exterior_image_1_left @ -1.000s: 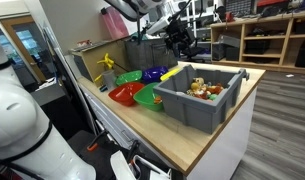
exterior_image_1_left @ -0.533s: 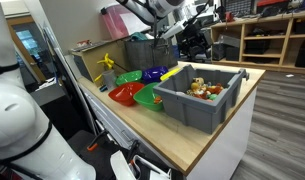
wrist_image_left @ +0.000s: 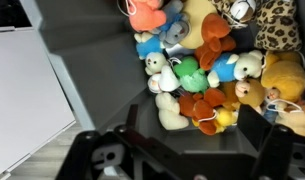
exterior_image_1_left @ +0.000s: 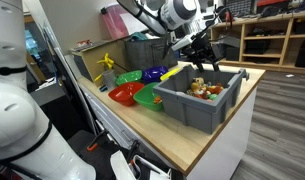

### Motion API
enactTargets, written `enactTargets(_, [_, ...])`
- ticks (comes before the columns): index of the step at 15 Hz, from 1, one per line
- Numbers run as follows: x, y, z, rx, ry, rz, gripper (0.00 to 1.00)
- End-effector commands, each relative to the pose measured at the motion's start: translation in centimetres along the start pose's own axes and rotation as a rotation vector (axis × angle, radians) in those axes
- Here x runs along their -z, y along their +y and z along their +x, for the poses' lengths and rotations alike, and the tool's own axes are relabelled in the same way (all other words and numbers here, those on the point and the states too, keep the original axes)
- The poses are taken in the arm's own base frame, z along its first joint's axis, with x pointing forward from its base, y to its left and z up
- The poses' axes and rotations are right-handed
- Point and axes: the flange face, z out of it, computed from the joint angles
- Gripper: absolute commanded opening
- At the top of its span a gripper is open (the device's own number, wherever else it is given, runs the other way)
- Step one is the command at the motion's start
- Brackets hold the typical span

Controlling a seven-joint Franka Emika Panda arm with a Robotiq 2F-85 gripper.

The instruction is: Remove the toys from the grey object

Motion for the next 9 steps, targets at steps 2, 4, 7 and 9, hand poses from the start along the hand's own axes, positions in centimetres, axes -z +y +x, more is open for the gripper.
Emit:
enactTargets(2, [-2.0,-2.1,1.2,-0.049,-0.085,0.016,1.0])
enactTargets(4, [-2.5,-2.9,1.8,-0.086,-0.126,0.055,1.0])
enactTargets(7, [-2.7,-3.5,3.2,-0.138,-0.165,0.112,1.0])
enactTargets(9, [-2.8,-3.4,4.0,-0.161,-0.175,0.135,1.0])
